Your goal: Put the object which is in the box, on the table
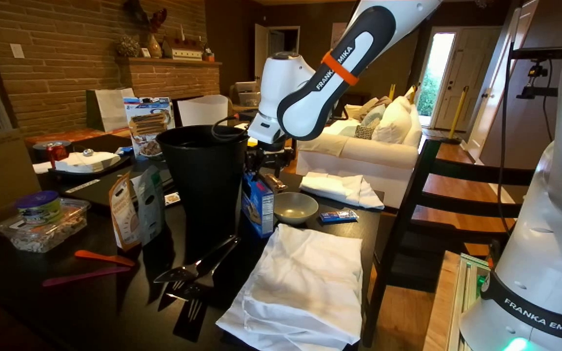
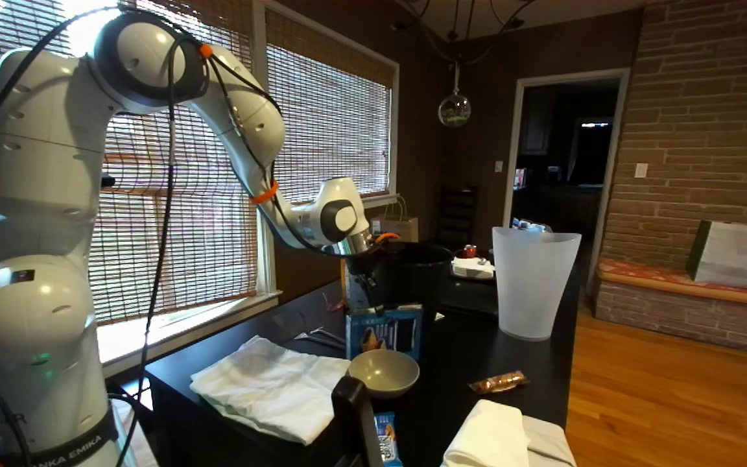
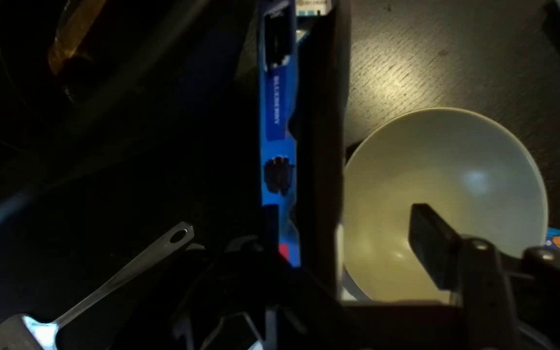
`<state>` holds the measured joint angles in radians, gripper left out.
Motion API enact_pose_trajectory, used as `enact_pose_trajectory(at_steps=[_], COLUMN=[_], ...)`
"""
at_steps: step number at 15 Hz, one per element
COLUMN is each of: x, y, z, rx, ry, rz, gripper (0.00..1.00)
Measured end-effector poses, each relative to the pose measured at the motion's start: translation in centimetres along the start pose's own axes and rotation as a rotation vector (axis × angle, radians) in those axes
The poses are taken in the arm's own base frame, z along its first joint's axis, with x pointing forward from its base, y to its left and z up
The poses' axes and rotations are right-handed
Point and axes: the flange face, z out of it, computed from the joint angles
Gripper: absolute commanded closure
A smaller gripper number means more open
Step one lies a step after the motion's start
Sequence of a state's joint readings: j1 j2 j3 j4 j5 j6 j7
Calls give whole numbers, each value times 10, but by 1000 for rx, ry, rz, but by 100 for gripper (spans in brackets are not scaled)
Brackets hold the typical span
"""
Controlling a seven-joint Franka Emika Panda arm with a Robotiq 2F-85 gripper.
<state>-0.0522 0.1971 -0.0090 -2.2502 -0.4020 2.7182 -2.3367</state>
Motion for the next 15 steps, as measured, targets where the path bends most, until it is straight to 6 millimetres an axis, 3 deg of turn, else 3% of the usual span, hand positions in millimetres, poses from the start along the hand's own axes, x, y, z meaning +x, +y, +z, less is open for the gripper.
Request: enact_pose_trajectory(at_steps=[8,11,15], x=[-3,-7,-27], y=[-4,-11,-33], z=[-5,-21,-58], rx=[11,12,-37], ry=[2,60,174], rz=[28,51,136], gripper=[0,0,0])
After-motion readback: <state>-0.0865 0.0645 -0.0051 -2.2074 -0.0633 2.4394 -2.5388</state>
